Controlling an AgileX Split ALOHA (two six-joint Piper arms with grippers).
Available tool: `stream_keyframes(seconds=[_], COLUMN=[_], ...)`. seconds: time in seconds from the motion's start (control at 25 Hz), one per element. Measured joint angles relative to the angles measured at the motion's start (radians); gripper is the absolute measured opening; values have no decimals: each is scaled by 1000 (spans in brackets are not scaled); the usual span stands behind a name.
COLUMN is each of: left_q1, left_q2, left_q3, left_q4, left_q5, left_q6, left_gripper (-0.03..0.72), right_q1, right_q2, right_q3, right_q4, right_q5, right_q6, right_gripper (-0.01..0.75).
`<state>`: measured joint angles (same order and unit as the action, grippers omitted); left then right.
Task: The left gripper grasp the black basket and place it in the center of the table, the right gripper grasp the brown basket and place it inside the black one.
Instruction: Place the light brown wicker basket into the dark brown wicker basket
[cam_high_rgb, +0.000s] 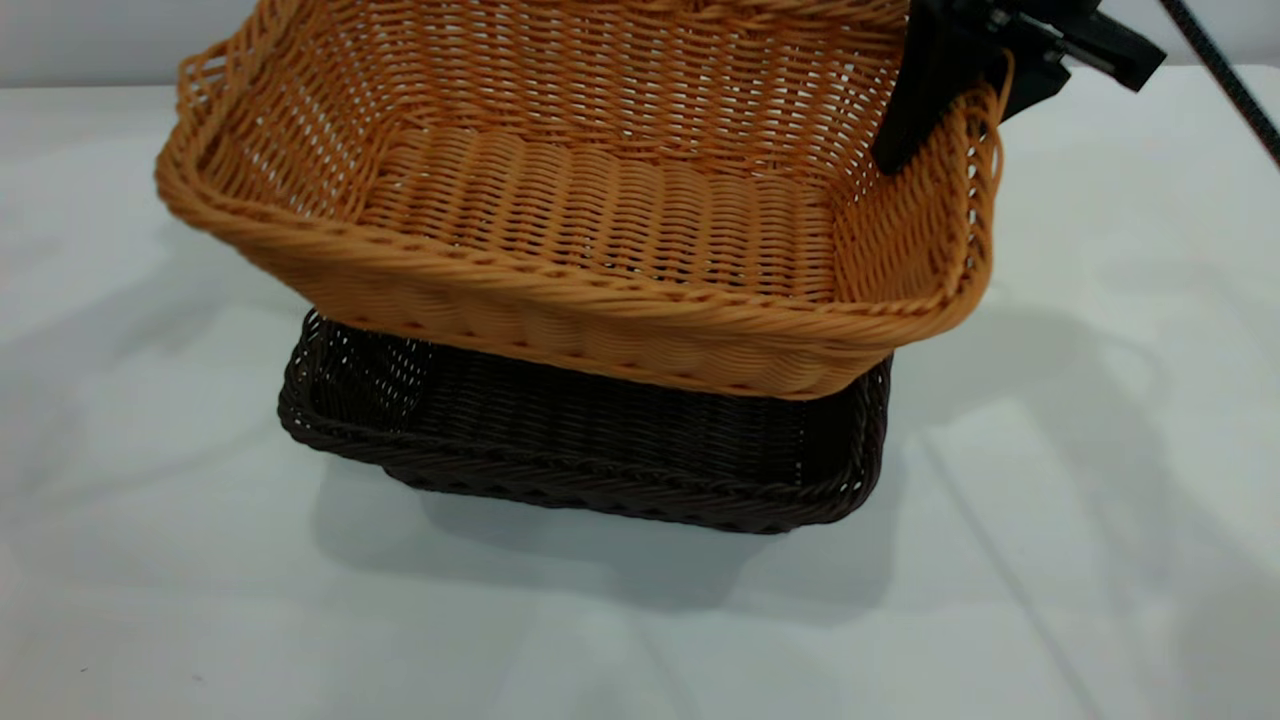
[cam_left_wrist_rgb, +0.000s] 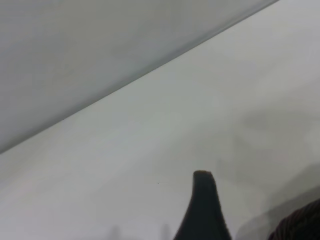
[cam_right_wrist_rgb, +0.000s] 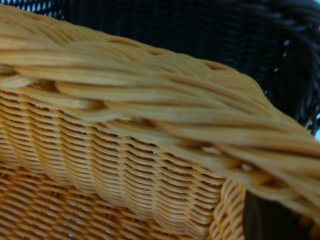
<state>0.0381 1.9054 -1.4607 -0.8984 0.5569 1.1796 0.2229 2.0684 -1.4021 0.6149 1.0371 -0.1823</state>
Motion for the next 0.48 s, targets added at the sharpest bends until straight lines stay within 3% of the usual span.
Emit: stream_keyframes(seconds=[0.48], left_q1=[0], left_q2=[0], left_q3=[0], left_q4=[0], left_q5=[4], left_q6=[0], left_gripper=[509], right_q1=[4], right_q2=[131], right_q3=[0], right_q4=[3], right_q5=[-97], right_q6=[47], right_gripper=[76])
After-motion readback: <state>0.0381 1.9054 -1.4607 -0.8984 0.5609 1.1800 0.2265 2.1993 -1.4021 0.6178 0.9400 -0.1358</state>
